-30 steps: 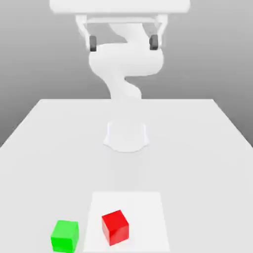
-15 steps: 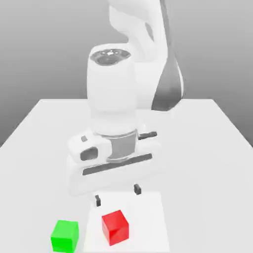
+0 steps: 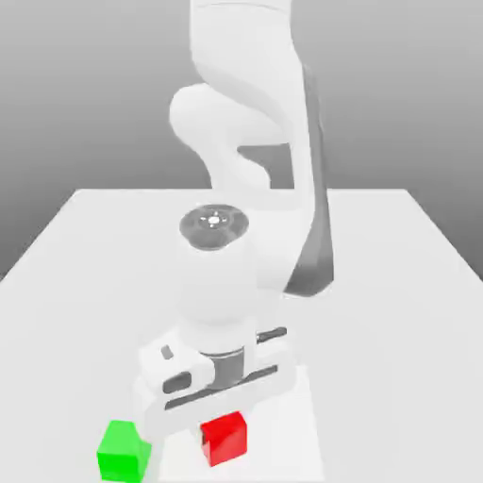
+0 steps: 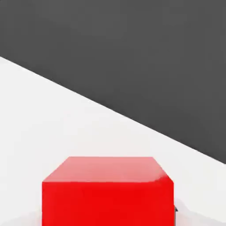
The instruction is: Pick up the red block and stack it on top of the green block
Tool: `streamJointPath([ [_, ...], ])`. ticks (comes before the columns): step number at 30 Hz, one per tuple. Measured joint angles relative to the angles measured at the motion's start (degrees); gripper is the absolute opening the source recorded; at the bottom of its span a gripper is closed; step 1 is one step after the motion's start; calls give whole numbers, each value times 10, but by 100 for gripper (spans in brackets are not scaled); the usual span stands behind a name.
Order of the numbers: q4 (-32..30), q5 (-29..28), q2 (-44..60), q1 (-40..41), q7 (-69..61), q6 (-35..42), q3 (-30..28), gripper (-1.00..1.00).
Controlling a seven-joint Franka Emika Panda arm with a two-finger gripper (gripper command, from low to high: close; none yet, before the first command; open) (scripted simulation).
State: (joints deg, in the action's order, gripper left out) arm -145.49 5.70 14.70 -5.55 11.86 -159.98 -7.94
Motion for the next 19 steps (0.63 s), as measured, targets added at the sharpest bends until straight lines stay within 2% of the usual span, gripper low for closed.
streamJointPath([
  [3,-4,-19,-49,2,-1,46,-11,-100],
  [10,48,-20,-63,77,-184,112,-46,-100],
  [15,62,16,12,106,-245,53,-32,-100],
  [16,63,22,26,110,-250,41,-28,100],
  [19,63,22,26,110,-250,41,-28,100],
])
